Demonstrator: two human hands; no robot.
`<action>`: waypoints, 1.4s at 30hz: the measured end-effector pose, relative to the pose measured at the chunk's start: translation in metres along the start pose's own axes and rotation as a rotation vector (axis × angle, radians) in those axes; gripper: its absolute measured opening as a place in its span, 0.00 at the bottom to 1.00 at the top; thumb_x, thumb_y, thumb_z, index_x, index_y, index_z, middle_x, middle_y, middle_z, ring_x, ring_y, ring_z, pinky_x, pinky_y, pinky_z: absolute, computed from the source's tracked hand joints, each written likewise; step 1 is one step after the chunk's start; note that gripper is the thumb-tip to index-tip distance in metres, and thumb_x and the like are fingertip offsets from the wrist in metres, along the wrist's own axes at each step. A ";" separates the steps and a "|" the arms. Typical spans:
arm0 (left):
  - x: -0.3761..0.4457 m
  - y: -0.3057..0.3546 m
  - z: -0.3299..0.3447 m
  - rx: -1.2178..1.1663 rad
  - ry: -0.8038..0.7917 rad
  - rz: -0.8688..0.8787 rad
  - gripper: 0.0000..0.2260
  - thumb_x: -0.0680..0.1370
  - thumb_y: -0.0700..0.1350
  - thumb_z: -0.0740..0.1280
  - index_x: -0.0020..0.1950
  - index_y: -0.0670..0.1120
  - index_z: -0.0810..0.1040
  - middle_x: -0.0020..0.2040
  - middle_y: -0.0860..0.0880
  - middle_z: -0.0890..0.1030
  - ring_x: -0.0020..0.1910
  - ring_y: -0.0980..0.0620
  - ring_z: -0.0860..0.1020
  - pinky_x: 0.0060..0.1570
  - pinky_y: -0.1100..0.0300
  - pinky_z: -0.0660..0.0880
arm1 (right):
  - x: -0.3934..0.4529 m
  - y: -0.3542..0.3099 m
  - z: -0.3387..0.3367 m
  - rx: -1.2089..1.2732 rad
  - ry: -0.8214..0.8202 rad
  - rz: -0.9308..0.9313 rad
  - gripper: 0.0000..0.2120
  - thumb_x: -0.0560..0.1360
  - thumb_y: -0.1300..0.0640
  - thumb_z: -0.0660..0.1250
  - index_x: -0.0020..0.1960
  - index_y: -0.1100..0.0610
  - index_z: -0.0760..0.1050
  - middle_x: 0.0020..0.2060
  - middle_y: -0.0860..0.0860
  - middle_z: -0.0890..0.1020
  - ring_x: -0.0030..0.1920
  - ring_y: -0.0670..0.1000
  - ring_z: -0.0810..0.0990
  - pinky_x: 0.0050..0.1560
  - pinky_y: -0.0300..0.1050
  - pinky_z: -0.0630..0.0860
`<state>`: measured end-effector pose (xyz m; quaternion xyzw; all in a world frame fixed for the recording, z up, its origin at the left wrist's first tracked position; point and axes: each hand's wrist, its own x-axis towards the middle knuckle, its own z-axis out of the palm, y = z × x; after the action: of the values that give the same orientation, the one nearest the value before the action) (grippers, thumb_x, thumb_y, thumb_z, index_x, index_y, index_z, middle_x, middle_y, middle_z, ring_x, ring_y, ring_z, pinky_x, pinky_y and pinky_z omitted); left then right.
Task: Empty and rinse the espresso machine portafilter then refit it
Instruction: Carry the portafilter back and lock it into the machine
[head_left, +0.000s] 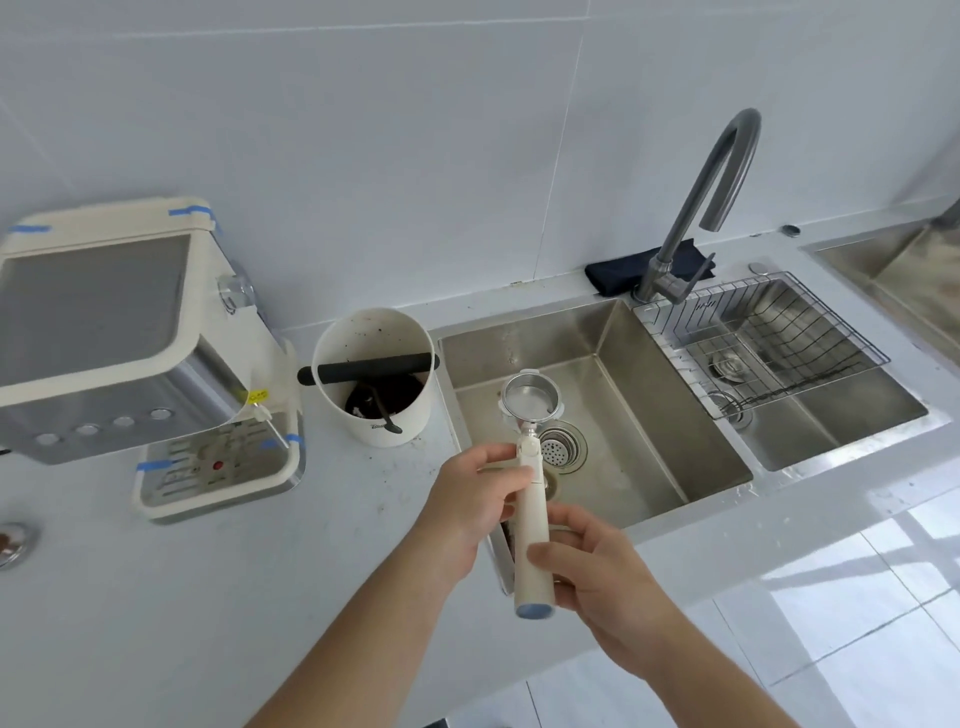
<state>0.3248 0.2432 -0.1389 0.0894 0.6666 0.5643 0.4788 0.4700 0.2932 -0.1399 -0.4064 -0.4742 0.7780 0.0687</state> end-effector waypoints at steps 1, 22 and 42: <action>-0.003 -0.002 0.002 -0.004 0.010 -0.001 0.10 0.72 0.40 0.72 0.52 0.49 0.82 0.49 0.42 0.85 0.45 0.45 0.82 0.52 0.50 0.79 | -0.002 0.000 -0.002 -0.008 -0.012 0.000 0.19 0.66 0.61 0.70 0.57 0.58 0.80 0.45 0.61 0.83 0.45 0.58 0.81 0.44 0.50 0.80; -0.057 -0.034 -0.071 -0.107 0.132 0.008 0.11 0.72 0.41 0.71 0.54 0.48 0.81 0.48 0.43 0.85 0.47 0.45 0.83 0.55 0.48 0.80 | -0.024 0.027 0.059 -0.110 -0.151 0.035 0.19 0.65 0.61 0.71 0.56 0.58 0.81 0.43 0.61 0.81 0.43 0.58 0.81 0.42 0.49 0.80; -0.073 -0.052 -0.260 -0.120 0.237 -0.089 0.11 0.74 0.40 0.71 0.56 0.47 0.80 0.51 0.43 0.83 0.48 0.47 0.83 0.49 0.55 0.80 | 0.018 0.081 0.236 -0.230 -0.214 0.184 0.20 0.65 0.59 0.71 0.58 0.58 0.80 0.45 0.58 0.80 0.44 0.59 0.84 0.47 0.55 0.81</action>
<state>0.1931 0.0036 -0.1683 -0.0363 0.6869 0.5879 0.4256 0.3161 0.0972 -0.1622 -0.3682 -0.5253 0.7605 -0.1003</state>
